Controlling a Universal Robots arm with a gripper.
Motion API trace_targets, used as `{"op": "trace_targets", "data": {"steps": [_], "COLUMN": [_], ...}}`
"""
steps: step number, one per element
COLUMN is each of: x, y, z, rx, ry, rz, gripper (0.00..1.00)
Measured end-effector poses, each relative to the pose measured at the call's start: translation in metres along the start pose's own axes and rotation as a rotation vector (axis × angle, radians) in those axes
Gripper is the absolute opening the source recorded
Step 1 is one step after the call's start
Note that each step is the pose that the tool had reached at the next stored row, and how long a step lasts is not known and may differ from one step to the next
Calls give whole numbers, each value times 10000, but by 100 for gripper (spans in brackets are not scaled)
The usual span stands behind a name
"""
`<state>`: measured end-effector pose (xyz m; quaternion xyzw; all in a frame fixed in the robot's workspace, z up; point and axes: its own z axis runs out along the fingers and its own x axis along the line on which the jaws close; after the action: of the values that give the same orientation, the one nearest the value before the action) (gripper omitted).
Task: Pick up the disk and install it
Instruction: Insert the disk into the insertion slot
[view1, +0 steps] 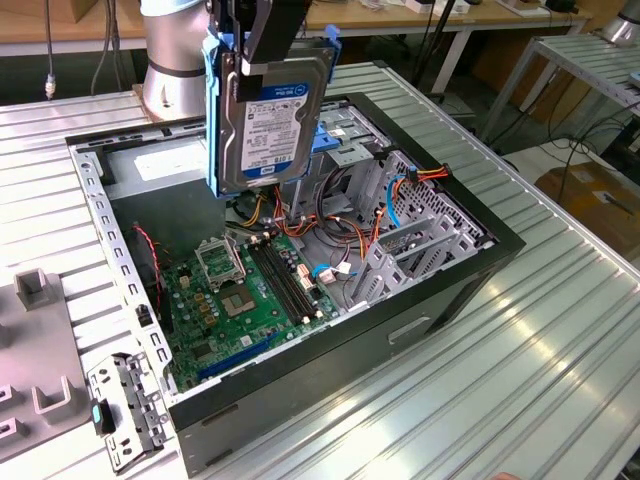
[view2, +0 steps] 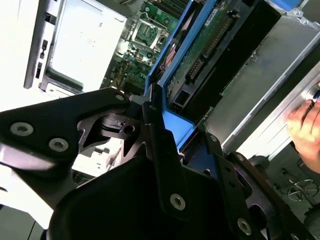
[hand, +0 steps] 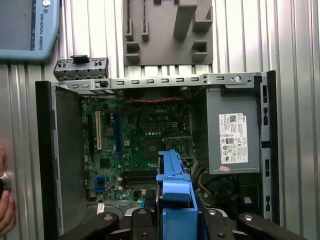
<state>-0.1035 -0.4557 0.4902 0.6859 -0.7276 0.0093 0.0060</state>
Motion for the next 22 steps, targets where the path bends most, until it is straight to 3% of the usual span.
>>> {"op": "trace_targets", "data": {"steps": [4,8,10,12,18,19,22], "x": [163,273,291,290,277,274,269], "y": [-10,-56,-148,-330,-622,-697,-823], "z": [5,11,15,21,30,33,37], "rx": [0,0,0,0,0,0,0], "ry": [0,1,1,1,0,0,1], "rz": [1,0,0,0,1,0,0], "gripper": [37,37,37,37,37,37,37]}}
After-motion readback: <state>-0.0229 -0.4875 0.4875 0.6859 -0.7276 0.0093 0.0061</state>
